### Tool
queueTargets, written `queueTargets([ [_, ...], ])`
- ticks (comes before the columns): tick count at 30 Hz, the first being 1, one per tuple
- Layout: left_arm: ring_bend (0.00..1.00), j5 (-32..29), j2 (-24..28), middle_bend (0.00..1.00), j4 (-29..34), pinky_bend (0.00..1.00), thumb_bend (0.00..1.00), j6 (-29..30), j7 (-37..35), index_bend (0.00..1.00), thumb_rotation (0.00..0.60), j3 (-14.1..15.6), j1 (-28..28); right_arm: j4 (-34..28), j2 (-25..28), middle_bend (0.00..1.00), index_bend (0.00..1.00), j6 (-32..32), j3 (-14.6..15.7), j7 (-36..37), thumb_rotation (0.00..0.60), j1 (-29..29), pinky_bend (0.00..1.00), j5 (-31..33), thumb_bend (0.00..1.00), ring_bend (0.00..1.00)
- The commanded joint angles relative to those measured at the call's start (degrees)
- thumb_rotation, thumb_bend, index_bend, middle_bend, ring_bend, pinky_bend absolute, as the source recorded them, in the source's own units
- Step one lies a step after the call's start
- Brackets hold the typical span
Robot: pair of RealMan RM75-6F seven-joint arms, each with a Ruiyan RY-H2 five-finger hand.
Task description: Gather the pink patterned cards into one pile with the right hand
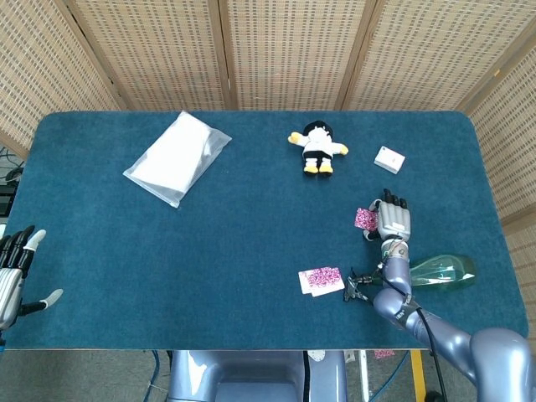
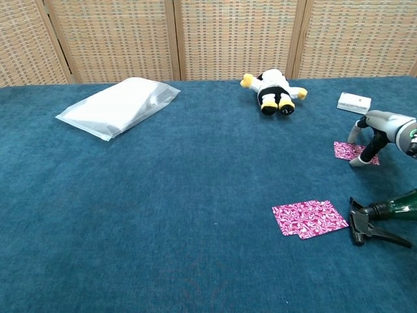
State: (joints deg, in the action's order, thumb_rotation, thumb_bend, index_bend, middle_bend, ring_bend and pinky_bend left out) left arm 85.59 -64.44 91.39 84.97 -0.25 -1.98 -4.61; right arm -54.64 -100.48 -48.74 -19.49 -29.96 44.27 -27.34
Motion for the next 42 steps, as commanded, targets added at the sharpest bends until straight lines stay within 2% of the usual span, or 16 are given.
queueTargets([
  [1, 0.00, -0.07, -0.01, 0.00, 0.04, 0.00, 0.00, -0.01, 0.14, 0.00, 0.600, -0.03, 0.00, -0.26, 0.14, 0.00, 0.56, -0.02, -0.09, 0.24, 0.600, -0.22, 0.00, -0.21, 0.31, 0.00],
  [22, 0.00, -0.14, -0.02, 0.00, 0.13, 0.00, 0.00, -0.02, 0.33, 0.00, 0.600, -0.03, 0.02, -2.74, 1.72, 0.00, 0.57, -0.72, 0.11, 0.32, 0.600, -0.83, 0.00, -2.33, 0.31, 0.00],
  [30, 0.00, -0.13, 0.03, 0.00, 0.16, 0.00, 0.00, -0.06, 0.39, 0.00, 0.600, -0.02, 0.01, -9.21, 4.11, 0.00, 0.57, -2.83, 1.66, 1.08, 0.600, -1.78, 0.00, -7.17, 0.31, 0.00],
  [42, 0.00, 0.00, 0.20, 0.00, 0.18, 0.00, 0.00, -0.25, 0.17, 0.00, 0.600, 0.09, -0.05, -24.31, 8.71, 0.00, 0.57, -7.61, 5.60, 1.00, 0.600, -3.93, 0.00, -15.58, 0.31, 0.00],
])
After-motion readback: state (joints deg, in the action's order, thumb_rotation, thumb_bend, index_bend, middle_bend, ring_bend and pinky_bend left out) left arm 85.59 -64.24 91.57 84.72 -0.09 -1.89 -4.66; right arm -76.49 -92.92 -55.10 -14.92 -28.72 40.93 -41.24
